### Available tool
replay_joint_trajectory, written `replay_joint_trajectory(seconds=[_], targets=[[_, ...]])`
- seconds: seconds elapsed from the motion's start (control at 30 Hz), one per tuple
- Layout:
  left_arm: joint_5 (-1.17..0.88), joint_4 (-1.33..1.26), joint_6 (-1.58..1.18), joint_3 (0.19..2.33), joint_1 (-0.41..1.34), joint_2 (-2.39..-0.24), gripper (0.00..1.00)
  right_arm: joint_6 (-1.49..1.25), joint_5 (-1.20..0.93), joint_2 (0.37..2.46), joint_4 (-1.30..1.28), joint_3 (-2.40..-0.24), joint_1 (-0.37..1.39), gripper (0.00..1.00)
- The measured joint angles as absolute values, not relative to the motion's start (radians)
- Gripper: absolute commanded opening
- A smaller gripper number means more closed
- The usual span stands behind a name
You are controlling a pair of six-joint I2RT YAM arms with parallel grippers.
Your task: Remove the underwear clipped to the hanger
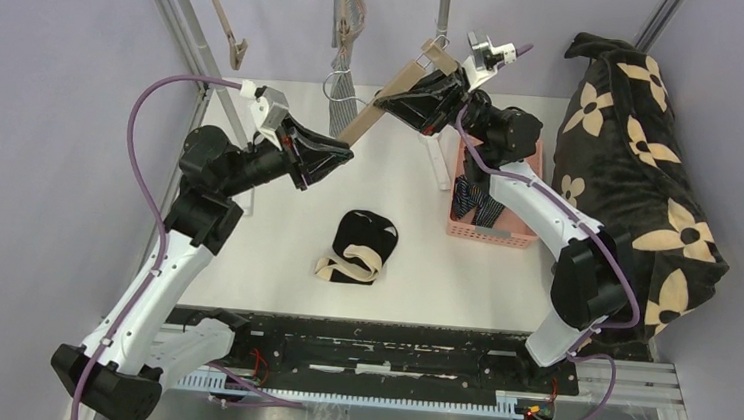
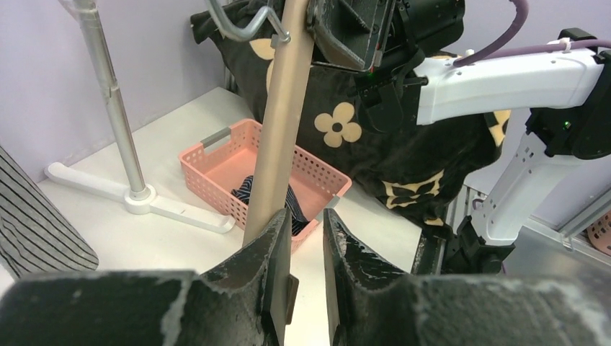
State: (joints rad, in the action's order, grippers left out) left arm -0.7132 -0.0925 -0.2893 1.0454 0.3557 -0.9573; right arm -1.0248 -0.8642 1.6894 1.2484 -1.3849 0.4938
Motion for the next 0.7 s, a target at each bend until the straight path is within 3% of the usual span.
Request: replay_joint_trajectory(seconds=[0.2,0.57,0.7], targets=[[-0.712,-0.080,-0.270,1.045,0.356,-0.955,0.20,-1.016,-0.868,1.679,1.240,-1.385,0.493,0.01],[-0.712,-0.080,-0.266,1.046,0.356,-0.956,0.21,-1.015,-0.875,1.676,1.237,-1.385,0.493,0.01],[-0.719,-0.055,-0.250,1.068,0.356,-0.969,0.10,-1.016,-0.879,1.676,1.236,-1.385,0.493,0.01]])
